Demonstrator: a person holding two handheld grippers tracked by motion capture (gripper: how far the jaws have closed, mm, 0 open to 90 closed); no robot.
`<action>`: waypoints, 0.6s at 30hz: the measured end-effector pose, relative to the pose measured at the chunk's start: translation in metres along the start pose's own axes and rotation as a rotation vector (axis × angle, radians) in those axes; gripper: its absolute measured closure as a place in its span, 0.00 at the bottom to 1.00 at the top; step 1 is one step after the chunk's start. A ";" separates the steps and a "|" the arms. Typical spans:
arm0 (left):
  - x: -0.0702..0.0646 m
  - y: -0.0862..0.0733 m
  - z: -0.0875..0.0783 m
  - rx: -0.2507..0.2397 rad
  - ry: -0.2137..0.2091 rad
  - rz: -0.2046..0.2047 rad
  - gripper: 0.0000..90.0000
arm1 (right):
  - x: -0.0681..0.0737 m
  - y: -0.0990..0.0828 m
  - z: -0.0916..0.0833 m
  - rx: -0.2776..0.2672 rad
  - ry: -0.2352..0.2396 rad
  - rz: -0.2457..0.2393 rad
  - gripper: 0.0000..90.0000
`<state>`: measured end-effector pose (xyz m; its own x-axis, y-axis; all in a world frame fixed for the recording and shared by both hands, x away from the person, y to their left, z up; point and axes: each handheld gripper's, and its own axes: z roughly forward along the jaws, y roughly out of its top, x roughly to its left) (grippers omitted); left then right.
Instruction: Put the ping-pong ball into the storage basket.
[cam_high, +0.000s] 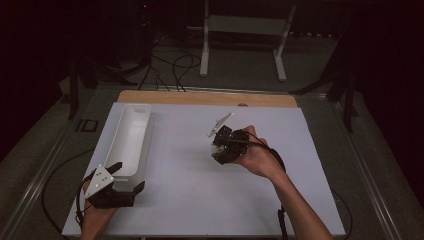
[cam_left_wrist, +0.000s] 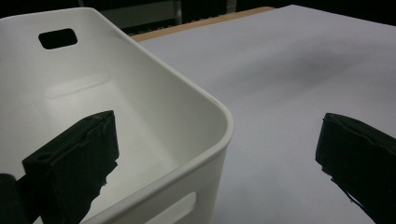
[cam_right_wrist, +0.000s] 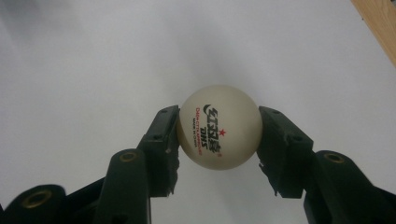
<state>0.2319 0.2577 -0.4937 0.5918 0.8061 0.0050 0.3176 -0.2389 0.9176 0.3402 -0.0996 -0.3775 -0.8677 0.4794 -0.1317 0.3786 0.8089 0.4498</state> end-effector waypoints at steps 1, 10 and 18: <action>0.000 0.000 0.000 0.000 0.000 0.000 0.00 | 0.000 0.001 0.000 -0.001 -0.002 -0.001 0.56; 0.000 0.000 0.000 0.000 0.000 0.001 0.00 | 0.001 0.004 0.000 -0.007 0.002 -0.004 0.56; 0.000 0.000 0.000 0.001 0.000 0.002 0.00 | 0.001 0.007 0.001 -0.013 0.008 -0.008 0.56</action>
<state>0.2319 0.2577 -0.4938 0.5924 0.8056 0.0066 0.3170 -0.2406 0.9174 0.3424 -0.0930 -0.3753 -0.8732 0.4701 -0.1286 0.3675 0.8084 0.4599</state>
